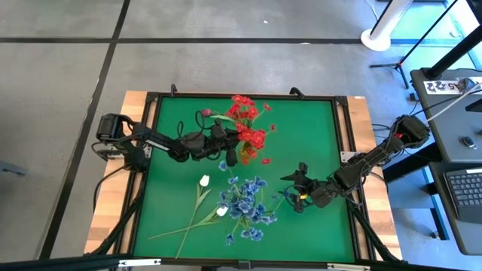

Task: Sort flowers into vase by color
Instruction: Put the orange flowers into the yellow vase, then put the bottom white flower into the transparent vase

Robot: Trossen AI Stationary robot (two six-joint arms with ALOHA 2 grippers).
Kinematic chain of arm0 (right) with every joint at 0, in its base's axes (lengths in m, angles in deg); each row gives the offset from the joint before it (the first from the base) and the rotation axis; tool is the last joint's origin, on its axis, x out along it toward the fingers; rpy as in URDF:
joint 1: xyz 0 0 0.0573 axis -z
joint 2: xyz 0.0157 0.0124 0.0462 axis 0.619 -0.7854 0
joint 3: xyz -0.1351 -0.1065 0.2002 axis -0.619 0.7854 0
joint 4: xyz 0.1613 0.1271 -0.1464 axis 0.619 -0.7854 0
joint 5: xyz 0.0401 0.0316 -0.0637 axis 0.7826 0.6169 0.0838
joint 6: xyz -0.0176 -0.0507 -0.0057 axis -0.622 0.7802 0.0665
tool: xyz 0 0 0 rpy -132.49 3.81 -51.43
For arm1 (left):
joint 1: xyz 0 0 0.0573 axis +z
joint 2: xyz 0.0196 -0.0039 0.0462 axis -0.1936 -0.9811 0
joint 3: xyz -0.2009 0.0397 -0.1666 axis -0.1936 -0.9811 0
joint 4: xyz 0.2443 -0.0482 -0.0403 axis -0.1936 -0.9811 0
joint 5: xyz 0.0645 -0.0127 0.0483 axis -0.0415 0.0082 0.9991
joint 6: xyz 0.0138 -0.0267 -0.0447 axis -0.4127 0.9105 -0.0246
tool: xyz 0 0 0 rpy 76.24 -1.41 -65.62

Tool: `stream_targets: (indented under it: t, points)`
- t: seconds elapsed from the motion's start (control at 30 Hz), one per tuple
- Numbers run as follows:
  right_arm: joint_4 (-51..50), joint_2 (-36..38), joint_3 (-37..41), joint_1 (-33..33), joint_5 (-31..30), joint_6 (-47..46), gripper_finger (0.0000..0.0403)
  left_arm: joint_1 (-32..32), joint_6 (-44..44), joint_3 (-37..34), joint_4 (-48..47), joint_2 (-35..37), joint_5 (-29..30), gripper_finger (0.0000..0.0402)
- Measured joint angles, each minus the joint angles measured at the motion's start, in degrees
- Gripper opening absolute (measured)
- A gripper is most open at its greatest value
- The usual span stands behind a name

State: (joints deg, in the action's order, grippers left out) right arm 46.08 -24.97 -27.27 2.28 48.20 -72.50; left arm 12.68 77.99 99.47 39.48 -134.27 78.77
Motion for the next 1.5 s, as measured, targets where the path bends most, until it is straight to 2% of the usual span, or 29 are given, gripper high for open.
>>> stream_targets:
  t: [0.13,0.23,0.57,0.73,0.87,1.03,1.13,1.3,1.4,1.5]
  points:
    - [-0.01,0.00,0.00,0.00,0.02,0.00,0.0243,-0.89,-2.83,0.00,-0.58,0.00,0.08,0.0062]
    - [-0.02,0.00,0.00,0.00,0.03,0.00,0.0243,-1.60,-2.95,0.00,-4.47,0.98,0.18,0.0088]
    - [-0.09,0.00,0.02,0.00,0.04,0.00,0.0243,-5.91,-2.34,-0.04,-24.25,11.12,9.25,0.0181]
    - [-0.04,0.00,0.02,0.00,0.04,0.00,0.0243,-7.68,1.48,-0.04,-35.99,16.68,11.07,0.0224]
    - [0.00,0.00,0.02,0.00,0.04,-0.06,0.0243,-9.44,4.83,-0.04,-45.53,21.01,12.60,0.0239]
    - [-0.02,0.00,0.02,0.00,0.04,-0.58,0.0243,-12.77,8.39,-0.04,-57.81,28.79,13.32,0.0238]
    - [0.01,0.00,0.02,0.00,0.04,-1.43,0.0243,-15.41,13.70,-0.02,-67.26,34.04,13.70,0.0236]
    - [0.07,0.00,0.02,0.00,-0.61,-1.53,0.0243,-21.68,28.53,-0.02,-82.16,38.55,8.62,0.0235]
    - [0.28,0.00,0.02,0.00,-1.67,-1.53,0.0243,-26.21,37.29,-0.02,-90.68,36.93,3.42,0.0235]
    - [0.39,0.00,0.02,0.16,-2.66,-1.54,0.0243,-30.85,45.87,-0.02,-96.34,32.93,-4.89,0.0235]
